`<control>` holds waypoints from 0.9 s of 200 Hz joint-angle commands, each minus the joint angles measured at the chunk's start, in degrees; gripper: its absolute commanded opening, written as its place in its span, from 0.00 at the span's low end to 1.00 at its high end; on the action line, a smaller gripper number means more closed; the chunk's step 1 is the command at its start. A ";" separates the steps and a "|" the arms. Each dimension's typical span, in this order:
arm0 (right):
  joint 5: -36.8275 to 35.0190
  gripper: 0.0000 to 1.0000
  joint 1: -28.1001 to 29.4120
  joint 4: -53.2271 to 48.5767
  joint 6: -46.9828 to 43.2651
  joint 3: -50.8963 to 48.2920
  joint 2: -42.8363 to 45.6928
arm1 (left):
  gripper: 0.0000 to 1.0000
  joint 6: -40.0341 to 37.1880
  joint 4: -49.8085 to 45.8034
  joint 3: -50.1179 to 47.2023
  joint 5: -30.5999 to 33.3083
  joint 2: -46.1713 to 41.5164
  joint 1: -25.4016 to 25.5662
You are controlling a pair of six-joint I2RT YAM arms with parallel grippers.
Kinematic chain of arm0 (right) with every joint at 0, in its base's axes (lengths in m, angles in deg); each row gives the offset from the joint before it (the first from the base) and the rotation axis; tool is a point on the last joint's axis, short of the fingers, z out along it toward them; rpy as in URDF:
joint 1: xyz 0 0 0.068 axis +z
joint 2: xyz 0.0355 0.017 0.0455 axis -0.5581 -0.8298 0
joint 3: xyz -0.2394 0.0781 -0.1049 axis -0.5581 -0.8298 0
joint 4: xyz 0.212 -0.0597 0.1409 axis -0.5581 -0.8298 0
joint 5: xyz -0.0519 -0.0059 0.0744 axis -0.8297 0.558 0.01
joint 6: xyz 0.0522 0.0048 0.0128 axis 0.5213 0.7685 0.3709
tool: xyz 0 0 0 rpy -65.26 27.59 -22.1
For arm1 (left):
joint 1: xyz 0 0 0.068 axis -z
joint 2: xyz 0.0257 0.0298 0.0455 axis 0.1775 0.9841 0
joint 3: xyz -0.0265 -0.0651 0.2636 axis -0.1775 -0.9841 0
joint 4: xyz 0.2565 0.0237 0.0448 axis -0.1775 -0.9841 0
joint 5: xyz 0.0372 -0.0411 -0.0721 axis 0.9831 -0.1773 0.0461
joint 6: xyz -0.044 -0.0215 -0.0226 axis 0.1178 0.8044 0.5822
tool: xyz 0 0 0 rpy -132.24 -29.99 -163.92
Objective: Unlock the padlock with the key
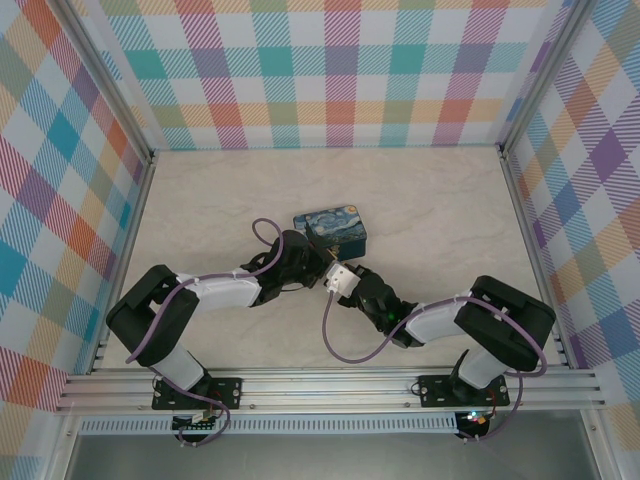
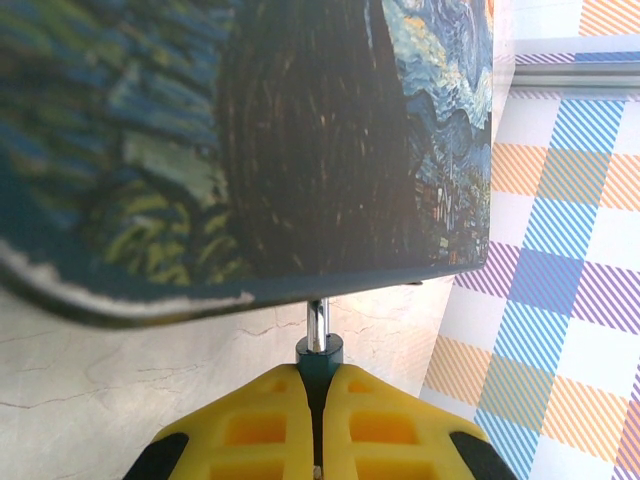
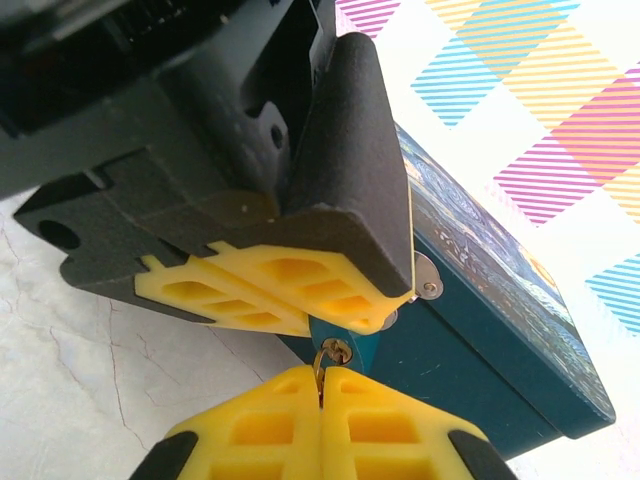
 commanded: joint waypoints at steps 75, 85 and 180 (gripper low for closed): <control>-1.50 0.00 -1.25 0.40 15.70 2.55 0.54 | 0.00 0.95 2.17 1.44 -1.68 -0.97 0.32; -1.48 0.00 -1.26 -0.25 18.55 2.63 0.55 | 0.00 1.00 2.26 1.43 -1.63 -0.83 0.41; 1.12 0.00 -2.46 -1.11 29.18 0.47 -1.21 | 0.11 0.01 1.00 1.54 -0.03 -0.04 0.94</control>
